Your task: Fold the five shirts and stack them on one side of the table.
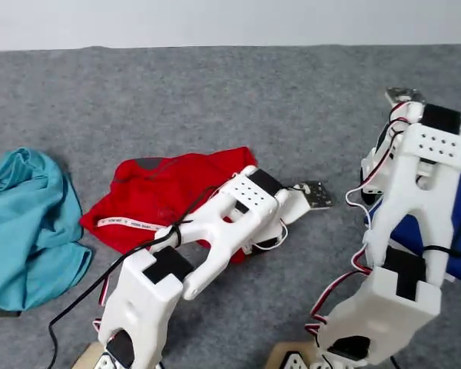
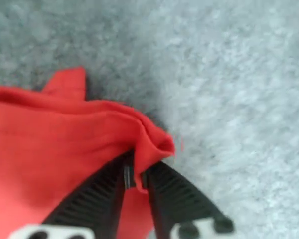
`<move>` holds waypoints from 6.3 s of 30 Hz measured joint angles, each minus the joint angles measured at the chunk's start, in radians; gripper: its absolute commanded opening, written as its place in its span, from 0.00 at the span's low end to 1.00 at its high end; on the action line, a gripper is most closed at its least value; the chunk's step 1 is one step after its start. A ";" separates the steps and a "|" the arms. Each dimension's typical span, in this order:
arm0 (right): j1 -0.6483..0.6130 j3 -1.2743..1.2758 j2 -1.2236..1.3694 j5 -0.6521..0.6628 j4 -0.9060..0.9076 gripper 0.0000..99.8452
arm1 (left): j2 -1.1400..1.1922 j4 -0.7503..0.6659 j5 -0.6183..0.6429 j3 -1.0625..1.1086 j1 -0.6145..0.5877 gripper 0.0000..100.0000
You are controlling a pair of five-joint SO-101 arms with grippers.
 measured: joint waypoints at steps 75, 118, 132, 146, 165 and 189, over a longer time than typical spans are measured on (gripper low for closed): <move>-1.088 -0.002 0.074 0.000 -0.198 0.23 | -0.910 -0.410 -0.233 0.626 -1.749 0.01; -1.020 -1.145 0.766 -0.049 0.000 0.01 | -0.913 -0.419 -0.233 0.689 -1.610 0.01; -0.950 -1.174 0.802 -0.121 0.002 0.23 | -0.913 -0.269 -0.233 0.647 -1.488 0.01; -0.996 -0.941 0.767 -0.153 -0.028 0.22 | -0.913 -0.269 -0.233 0.647 -1.488 0.01; -1.010 -0.924 0.775 -0.061 -0.129 0.01 | -0.916 -0.290 -0.233 0.697 -1.487 0.01; -0.918 -1.023 0.732 0.025 0.003 0.21 | -0.916 -0.195 -0.209 0.600 -1.386 0.01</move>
